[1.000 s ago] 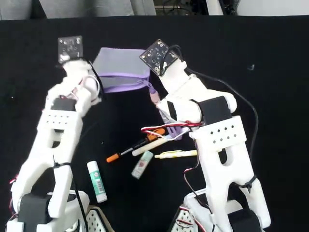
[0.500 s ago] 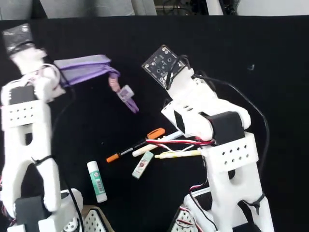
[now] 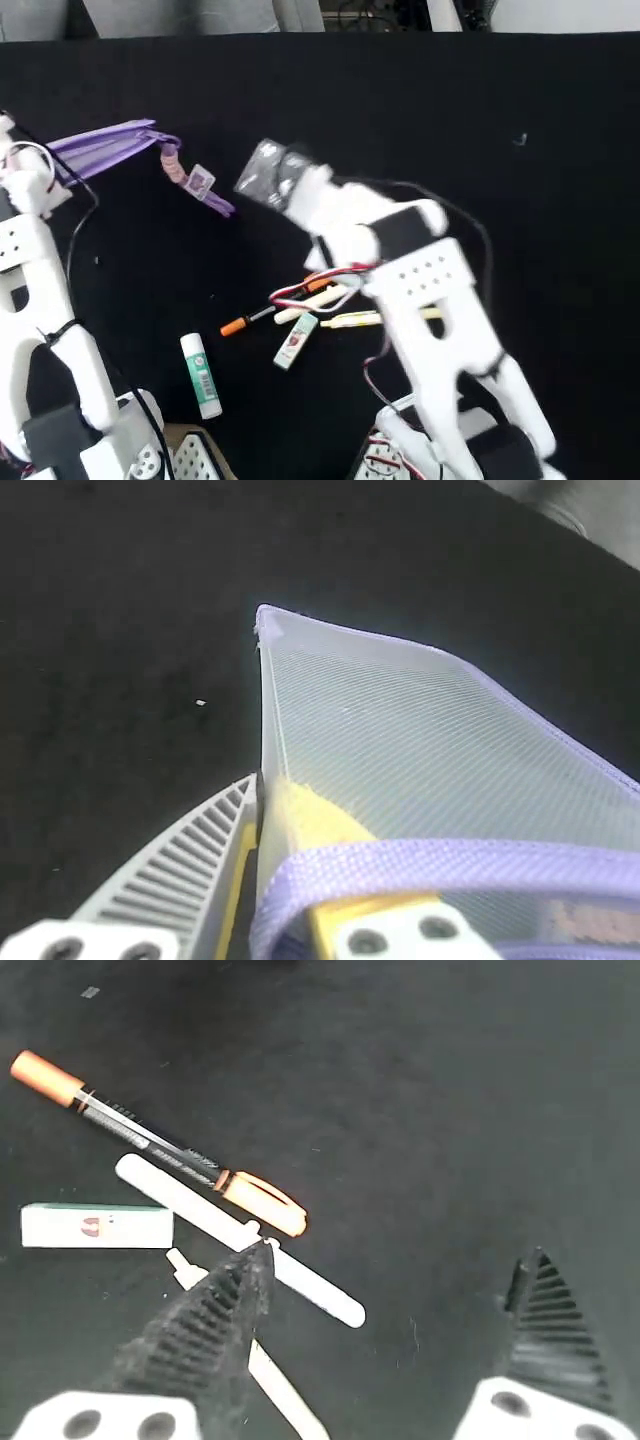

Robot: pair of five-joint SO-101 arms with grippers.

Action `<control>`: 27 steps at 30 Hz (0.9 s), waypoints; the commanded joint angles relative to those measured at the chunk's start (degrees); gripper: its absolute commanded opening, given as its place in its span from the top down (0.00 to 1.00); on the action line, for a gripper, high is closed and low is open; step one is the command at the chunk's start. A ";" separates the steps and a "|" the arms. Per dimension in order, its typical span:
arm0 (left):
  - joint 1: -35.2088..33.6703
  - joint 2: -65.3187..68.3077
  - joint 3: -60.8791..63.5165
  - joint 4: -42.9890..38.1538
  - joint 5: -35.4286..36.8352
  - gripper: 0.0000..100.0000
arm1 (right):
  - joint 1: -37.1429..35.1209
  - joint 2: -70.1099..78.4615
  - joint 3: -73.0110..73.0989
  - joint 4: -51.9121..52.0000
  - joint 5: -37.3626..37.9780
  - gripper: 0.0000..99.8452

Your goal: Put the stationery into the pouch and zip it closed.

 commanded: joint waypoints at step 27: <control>-7.34 7.91 -6.02 -4.92 0.70 0.97 | -15.12 40.84 -3.38 -15.56 8.09 0.72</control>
